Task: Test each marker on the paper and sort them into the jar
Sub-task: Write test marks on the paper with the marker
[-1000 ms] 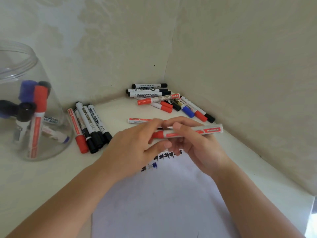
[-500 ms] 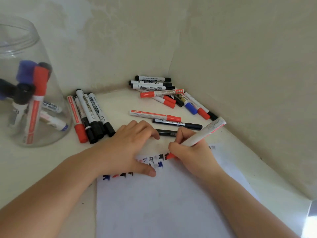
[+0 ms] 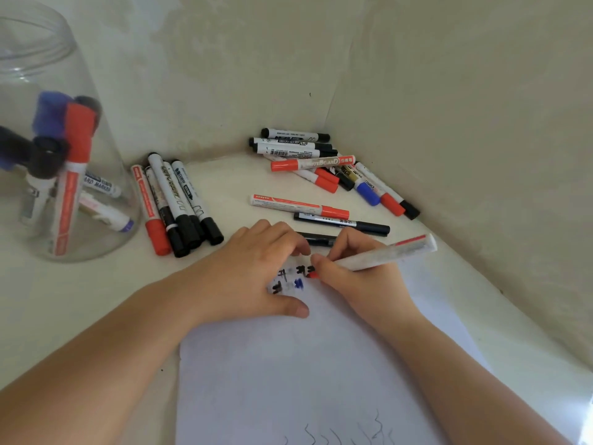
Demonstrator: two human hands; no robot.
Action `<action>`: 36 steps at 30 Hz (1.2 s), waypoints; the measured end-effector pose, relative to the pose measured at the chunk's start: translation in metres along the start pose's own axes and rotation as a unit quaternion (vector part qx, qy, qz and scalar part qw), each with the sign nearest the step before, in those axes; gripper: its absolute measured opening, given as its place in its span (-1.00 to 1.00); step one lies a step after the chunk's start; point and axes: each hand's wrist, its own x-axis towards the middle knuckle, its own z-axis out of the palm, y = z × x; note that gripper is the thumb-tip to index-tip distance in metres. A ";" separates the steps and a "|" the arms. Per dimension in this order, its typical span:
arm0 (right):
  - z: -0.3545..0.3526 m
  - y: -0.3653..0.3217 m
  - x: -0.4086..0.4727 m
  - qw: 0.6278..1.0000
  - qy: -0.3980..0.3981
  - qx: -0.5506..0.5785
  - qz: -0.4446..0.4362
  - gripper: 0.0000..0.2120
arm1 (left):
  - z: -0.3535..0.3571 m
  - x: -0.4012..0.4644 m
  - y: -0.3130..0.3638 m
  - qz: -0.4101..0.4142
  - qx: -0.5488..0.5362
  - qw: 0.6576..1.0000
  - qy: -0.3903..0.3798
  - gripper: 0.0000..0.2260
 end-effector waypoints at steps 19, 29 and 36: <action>0.003 0.004 0.004 0.998 -0.001 -0.052 -0.022 -0.73 | 0.001 0.002 -0.003 -0.025 0.006 1.000 0.000 -0.36; 0.001 0.001 0.005 0.999 -0.016 -0.033 0.010 -0.75 | 0.001 0.001 -0.002 -0.016 0.004 1.000 0.002 -0.35; -0.004 -0.002 0.005 0.998 -0.021 0.033 0.052 -0.74 | 0.001 0.001 -0.002 -0.011 0.012 1.000 0.024 -0.32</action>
